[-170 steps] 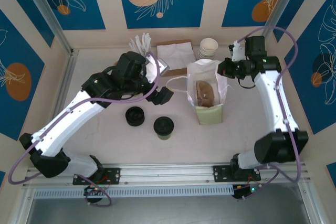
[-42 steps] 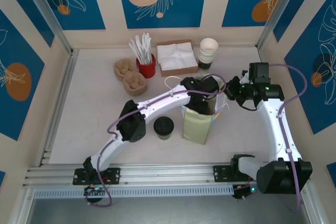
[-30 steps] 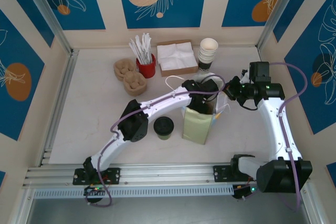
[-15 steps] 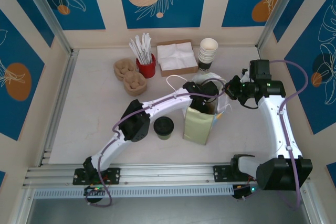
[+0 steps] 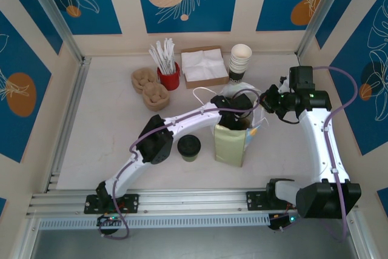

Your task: Pack the takeout coffee

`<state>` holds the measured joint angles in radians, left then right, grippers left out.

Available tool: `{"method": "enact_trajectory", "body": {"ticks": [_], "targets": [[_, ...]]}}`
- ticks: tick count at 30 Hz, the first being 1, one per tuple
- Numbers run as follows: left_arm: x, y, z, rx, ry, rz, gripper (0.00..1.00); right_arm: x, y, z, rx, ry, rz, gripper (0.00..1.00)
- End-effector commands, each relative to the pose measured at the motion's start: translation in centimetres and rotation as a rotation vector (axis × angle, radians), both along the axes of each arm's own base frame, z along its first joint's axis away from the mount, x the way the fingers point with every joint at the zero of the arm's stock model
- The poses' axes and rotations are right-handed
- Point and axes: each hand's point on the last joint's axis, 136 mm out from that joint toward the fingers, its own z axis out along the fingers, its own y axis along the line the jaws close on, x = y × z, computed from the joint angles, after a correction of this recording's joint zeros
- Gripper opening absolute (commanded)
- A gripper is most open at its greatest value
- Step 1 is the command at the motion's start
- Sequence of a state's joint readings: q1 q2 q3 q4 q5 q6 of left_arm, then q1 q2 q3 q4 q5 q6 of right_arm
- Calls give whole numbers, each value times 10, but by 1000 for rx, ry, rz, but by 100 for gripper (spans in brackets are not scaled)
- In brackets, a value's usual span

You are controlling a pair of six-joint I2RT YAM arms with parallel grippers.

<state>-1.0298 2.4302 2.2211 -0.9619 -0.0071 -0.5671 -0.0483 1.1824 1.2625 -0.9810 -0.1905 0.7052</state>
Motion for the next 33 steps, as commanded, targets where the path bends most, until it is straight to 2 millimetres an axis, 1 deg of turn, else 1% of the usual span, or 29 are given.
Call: {"method": "enact_trajectory", "body": {"ticks": [1, 5, 8, 11, 13, 17, 18, 20, 24, 26, 27, 29, 31, 33], "targets": [[-4, 20, -30, 90, 48, 11, 45, -3, 11, 23, 65, -30, 39, 0], [3, 22, -21, 84, 15, 19, 54, -4, 13, 28, 74, -45, 47, 0], [8, 26, -15, 82, 7, 27, 53, -6, 13, 33, 76, -59, 50, 0], [14, 27, -5, 70, -10, 31, 52, -7, 14, 40, 84, -75, 55, 0], [17, 28, 5, 66, -27, 32, 51, -7, 14, 45, 88, -85, 56, 0], [24, 32, 31, 59, -84, 31, 51, -9, 13, 53, 91, -115, 53, 0], [25, 31, 34, 51, -94, 30, 51, -9, 13, 55, 89, -127, 53, 0], [26, 31, 33, 51, -101, 29, 50, -10, 10, 52, 77, -137, 46, 0], [20, 25, 9, 45, -50, 10, 48, -7, 7, 35, 66, -114, 36, 0], [17, 18, 6, 19, -25, 0, 49, -4, 6, 27, 70, -101, 32, 0], [16, 15, 9, -1, -20, -2, 49, -2, 6, 23, 69, -95, 31, 0], [16, 10, 23, -43, -28, -7, 54, 3, 4, 17, 65, -87, 22, 0], [16, 3, 46, -97, -42, -19, 56, 7, 3, 12, 56, -74, 18, 0], [14, -3, 76, -166, -53, -34, 57, 11, 3, 8, 57, -60, 18, 0]]}}
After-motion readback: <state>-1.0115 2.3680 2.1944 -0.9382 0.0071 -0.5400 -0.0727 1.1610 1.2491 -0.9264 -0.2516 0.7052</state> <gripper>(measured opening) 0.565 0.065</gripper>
